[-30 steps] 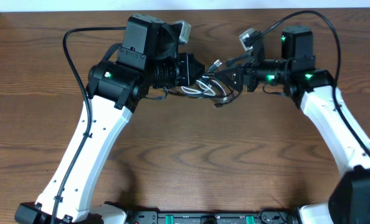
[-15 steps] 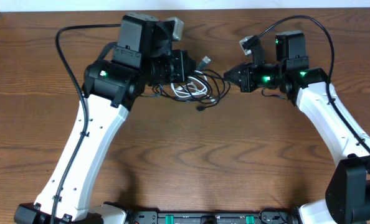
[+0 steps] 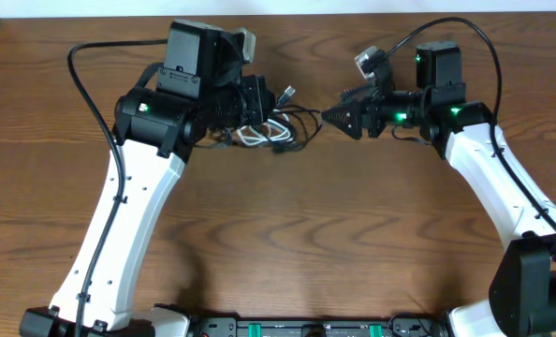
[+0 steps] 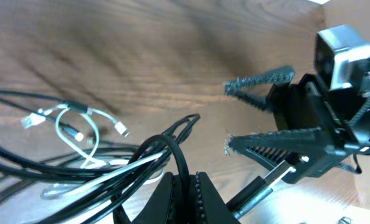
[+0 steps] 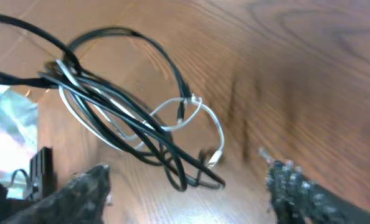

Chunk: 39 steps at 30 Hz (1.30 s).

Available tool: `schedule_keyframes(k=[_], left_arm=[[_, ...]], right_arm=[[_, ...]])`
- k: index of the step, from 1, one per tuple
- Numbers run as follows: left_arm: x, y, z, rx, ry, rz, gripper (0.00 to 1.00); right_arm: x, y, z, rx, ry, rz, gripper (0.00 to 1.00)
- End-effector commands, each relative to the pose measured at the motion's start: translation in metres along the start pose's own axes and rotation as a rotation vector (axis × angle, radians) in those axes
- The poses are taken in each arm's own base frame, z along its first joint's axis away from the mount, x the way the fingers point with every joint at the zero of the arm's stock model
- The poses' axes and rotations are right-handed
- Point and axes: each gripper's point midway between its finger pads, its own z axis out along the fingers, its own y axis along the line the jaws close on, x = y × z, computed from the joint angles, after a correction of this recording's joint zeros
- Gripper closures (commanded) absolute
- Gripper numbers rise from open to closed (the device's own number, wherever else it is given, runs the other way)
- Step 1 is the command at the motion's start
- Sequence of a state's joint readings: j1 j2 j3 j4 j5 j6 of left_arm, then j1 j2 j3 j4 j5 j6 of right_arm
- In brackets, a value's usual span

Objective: Untangle cables

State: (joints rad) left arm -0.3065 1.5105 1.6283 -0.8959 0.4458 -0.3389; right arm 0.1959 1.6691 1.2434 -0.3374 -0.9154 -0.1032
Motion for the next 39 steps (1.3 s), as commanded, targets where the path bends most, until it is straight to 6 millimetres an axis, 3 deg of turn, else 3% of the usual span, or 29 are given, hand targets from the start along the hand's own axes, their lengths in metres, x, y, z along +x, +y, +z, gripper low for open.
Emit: schedule_keyframes(k=[1, 7, 9, 13, 15, 17, 23, 31, 39], left_arm=[[0.004, -0.018, -0.006, 0.094, 0.02, 0.042, 0.93], [0.011, -0.039, -0.01, 0.217, 0.066, 0.045, 0.93], [0.013, -0.041, -0.01, 0.232, 0.072, 0.045, 0.93], [0.012, -0.04, -0.01, 0.226, 0.067, 0.053, 0.93], [0.009, -0.034, -0.009, 0.188, 0.052, 0.052, 0.93], [0.004, -0.023, -0.007, 0.124, 0.026, 0.051, 0.93], [-0.009, 0.007, -0.006, -0.055, -0.048, 0.049, 0.93], [-0.02, 0.04, -0.012, -0.245, -0.112, 0.043, 0.93], [-0.02, 0.085, -0.03, -0.521, -0.147, 0.032, 0.93]], right_arm=[[-0.004, 0.015, 0.002, -0.07, -0.004, -0.157, 0.19], [0.012, 0.037, 0.025, -0.133, 0.051, -0.25, 0.22], [0.017, 0.042, 0.033, -0.142, 0.07, -0.257, 0.29], [0.02, 0.031, 0.037, -0.07, 0.097, -0.209, 0.67], [0.021, 0.012, 0.035, 0.032, 0.11, -0.12, 0.89], [0.024, -0.016, 0.028, 0.188, 0.12, 0.025, 0.99], [0.041, -0.075, -0.001, 0.555, 0.118, 0.317, 0.99], [0.07, -0.106, -0.036, 0.856, 0.136, 0.516, 0.99], [0.087, -0.118, -0.06, 0.951, 0.176, 0.571, 0.99]])
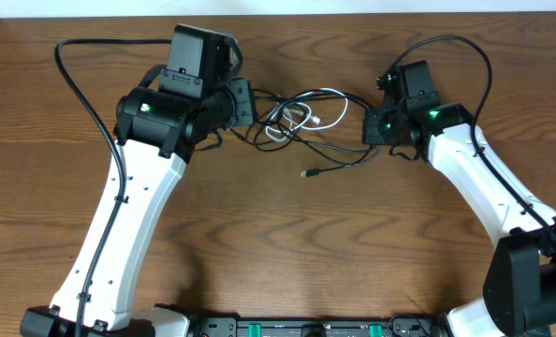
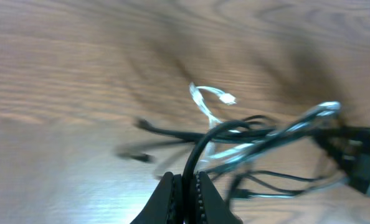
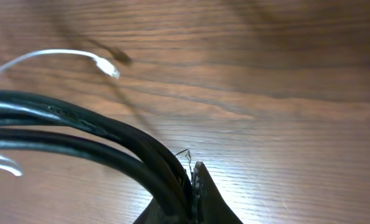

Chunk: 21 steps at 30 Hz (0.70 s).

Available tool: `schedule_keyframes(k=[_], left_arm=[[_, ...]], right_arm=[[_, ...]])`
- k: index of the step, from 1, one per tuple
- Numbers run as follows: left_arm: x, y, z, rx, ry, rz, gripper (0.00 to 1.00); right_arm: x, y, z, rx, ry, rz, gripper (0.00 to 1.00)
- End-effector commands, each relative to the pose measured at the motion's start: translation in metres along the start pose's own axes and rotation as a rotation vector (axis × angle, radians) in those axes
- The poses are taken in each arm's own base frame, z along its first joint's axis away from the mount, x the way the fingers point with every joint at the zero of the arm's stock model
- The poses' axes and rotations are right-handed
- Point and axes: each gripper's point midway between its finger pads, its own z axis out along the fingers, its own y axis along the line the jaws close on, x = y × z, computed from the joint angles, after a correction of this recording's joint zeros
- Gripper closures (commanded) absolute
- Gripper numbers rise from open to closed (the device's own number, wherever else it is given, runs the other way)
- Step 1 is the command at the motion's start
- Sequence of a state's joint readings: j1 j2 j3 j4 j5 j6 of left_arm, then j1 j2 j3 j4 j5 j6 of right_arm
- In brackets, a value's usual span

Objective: Untangle cables

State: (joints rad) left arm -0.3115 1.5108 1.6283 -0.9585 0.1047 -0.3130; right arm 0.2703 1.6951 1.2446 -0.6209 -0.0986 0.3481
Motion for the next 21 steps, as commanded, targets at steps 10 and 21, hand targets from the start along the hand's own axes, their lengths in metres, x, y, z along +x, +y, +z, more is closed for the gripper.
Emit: schedule_keyframes(k=[10, 21], left_arm=[[-0.024, 0.078, -0.038, -0.454, -0.173, 0.011, 0.93], [-0.044, 0.075, -0.073, -0.409, -0.319, -0.019, 0.93]], right_arm=[[-0.012, -0.052, -0.007, 0.093, -0.007, 0.072, 0.99], [0.004, 0.038, -0.01, -0.295, 0.03, -0.282, 0.85]])
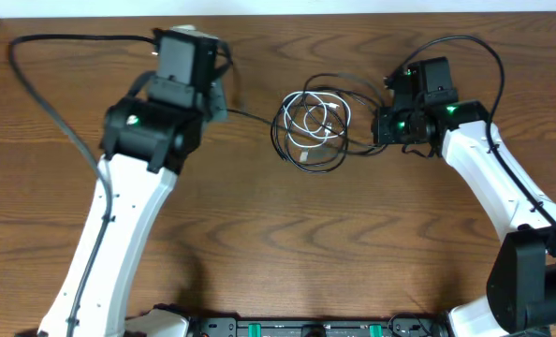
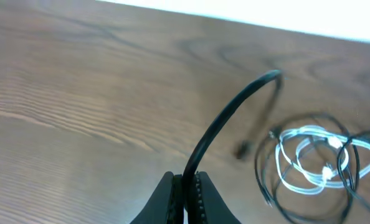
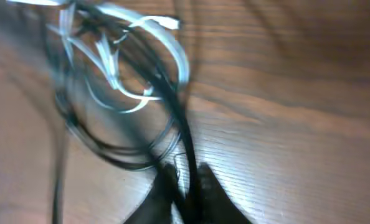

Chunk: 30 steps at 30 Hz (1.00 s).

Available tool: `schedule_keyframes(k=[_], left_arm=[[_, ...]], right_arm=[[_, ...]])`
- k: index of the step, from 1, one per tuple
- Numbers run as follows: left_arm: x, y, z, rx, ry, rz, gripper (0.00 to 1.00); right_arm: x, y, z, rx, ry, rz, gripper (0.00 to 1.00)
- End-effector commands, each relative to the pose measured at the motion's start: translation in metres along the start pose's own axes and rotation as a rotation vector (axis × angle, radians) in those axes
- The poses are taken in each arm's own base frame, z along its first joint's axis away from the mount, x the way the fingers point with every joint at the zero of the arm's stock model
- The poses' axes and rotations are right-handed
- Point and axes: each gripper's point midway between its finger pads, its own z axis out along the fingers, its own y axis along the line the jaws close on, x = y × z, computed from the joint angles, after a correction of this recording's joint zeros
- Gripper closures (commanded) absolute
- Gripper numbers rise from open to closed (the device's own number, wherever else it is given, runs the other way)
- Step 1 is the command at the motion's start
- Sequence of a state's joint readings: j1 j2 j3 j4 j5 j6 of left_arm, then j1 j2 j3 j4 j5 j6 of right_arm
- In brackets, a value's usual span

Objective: Untangle cables

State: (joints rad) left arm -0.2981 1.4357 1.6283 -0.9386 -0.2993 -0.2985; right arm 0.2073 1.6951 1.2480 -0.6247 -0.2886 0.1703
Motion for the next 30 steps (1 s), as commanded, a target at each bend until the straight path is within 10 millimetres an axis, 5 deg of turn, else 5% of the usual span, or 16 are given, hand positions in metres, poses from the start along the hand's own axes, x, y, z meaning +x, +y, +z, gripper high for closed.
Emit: schedule_keyframes(k=[1, 5, 11, 17, 22, 30], left_arm=[[-0.016, 0.022, -0.023, -0.054, -0.086, -0.019, 0.93], [-0.008, 0.011, -0.031, 0.031, -0.055, -0.016, 0.93], [0.009, 0.002, -0.03, 0.087, 0.021, 0.008, 0.93], [0.005, 0.001, -0.031, 0.092, 0.005, 0.014, 0.93], [-0.025, -0.011, -0.045, 0.174, -0.121, -0.029, 0.93], [-0.105, -0.035, -0.142, 0.472, -0.496, -0.108, 0.93]], right_arm=[[0.001, 0.041, 0.0, -0.173, 0.003, -0.18, 0.82], [0.005, 0.072, 0.002, -0.238, 0.004, -0.238, 0.49], [-0.011, 0.088, -0.007, -0.246, -0.021, -0.143, 0.41], [-0.021, 0.077, -0.008, -0.165, -0.041, 0.046, 0.41], [-0.019, 0.079, -0.006, -0.161, -0.036, 0.036, 0.37], [-0.019, 0.084, -0.007, -0.182, -0.043, -0.06, 0.36]])
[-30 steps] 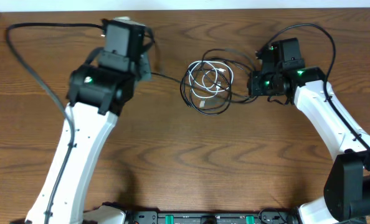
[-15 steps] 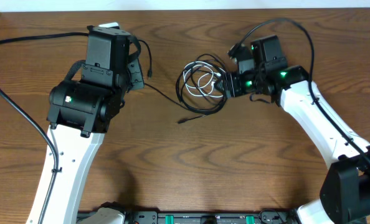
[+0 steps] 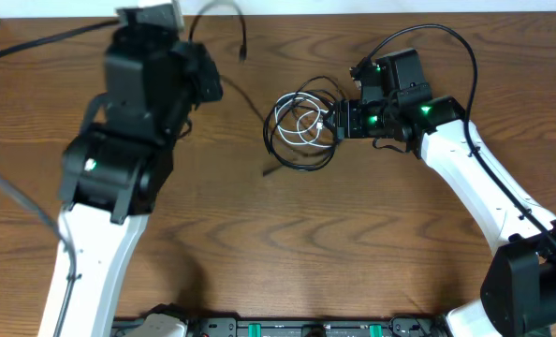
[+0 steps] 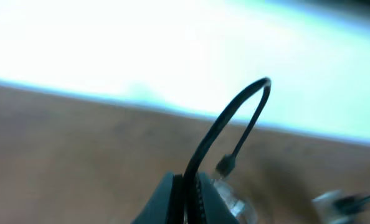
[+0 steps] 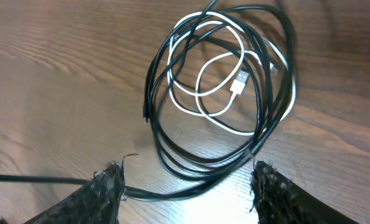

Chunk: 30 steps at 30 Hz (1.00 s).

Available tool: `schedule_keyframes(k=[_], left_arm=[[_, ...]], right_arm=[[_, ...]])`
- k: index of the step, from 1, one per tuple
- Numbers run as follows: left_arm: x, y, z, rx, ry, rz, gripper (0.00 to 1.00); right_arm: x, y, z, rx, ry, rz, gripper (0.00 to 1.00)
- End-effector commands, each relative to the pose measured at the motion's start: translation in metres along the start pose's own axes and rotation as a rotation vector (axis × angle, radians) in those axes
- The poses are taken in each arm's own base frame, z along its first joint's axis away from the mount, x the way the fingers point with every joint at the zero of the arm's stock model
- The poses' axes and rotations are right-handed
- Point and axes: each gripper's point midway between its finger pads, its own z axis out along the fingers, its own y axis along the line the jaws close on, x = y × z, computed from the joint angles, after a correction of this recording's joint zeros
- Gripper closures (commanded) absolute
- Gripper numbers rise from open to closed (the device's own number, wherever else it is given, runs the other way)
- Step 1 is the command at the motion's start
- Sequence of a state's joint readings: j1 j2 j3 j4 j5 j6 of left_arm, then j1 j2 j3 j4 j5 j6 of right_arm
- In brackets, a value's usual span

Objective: Untangle cables

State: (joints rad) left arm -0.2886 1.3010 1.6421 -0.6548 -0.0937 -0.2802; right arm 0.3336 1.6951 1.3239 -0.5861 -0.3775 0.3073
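Note:
A loose coil of black cable (image 3: 288, 161) and white cable (image 3: 301, 122) lies on the wooden table (image 3: 353, 262), just right of the middle at the back. My left gripper (image 4: 186, 182) is raised high over the back left and is shut on one black cable (image 4: 235, 118). That cable arcs up and ends in a hanging plug (image 4: 224, 165). My right gripper (image 5: 188, 186) stands open at the coil's right edge, fingers (image 5: 107, 190) either side of the lowest black strands. The white cable's USB plug (image 5: 240, 84) lies inside the coil.
The table's back edge meets a white wall close behind the left gripper. The right arm's own supply cable (image 3: 446, 39) loops above its wrist. A black base rail (image 3: 287, 328) runs along the front edge.
My right gripper has opened, let go of the black strands and now sits closer in at the coil's right edge. My left gripper, still shut on its black cable, stands much higher.
First my left gripper was shut on the tangle while the right one stood open beside it. Then both were shut, with the cables stretched between them. Later the left held one black cable away to the left. Now the coil lies loose and the right gripper is open.

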Motion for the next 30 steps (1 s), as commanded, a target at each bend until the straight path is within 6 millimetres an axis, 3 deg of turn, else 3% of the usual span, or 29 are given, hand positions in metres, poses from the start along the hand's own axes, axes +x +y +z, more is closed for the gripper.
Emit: schedule_keyframes(k=[1, 5, 12, 23, 30], left_arm=[[-0.058, -0.03, -0.058, 0.184, -0.202, -0.011, 0.93], [-0.088, -0.044, -0.093, 0.28, -0.338, -0.029, 0.93], [-0.12, -0.05, -0.131, 0.341, -0.497, -0.062, 0.93], [-0.121, -0.05, -0.131, 0.347, -0.498, -0.081, 0.93], [-0.115, -0.048, -0.127, 0.336, -0.469, -0.079, 0.93]], right_arm=[[-0.003, 0.008, 0.001, -0.022, -0.004, -0.071, 0.36], [-0.007, 0.013, 0.0, -0.049, -0.019, -0.105, 0.35], [-0.019, 0.023, -0.001, -0.096, -0.067, -0.123, 0.34], [-0.024, 0.021, -0.001, -0.078, -0.09, -0.127, 0.33], [-0.024, -0.012, 0.002, 0.095, -0.099, 0.006, 0.36]])
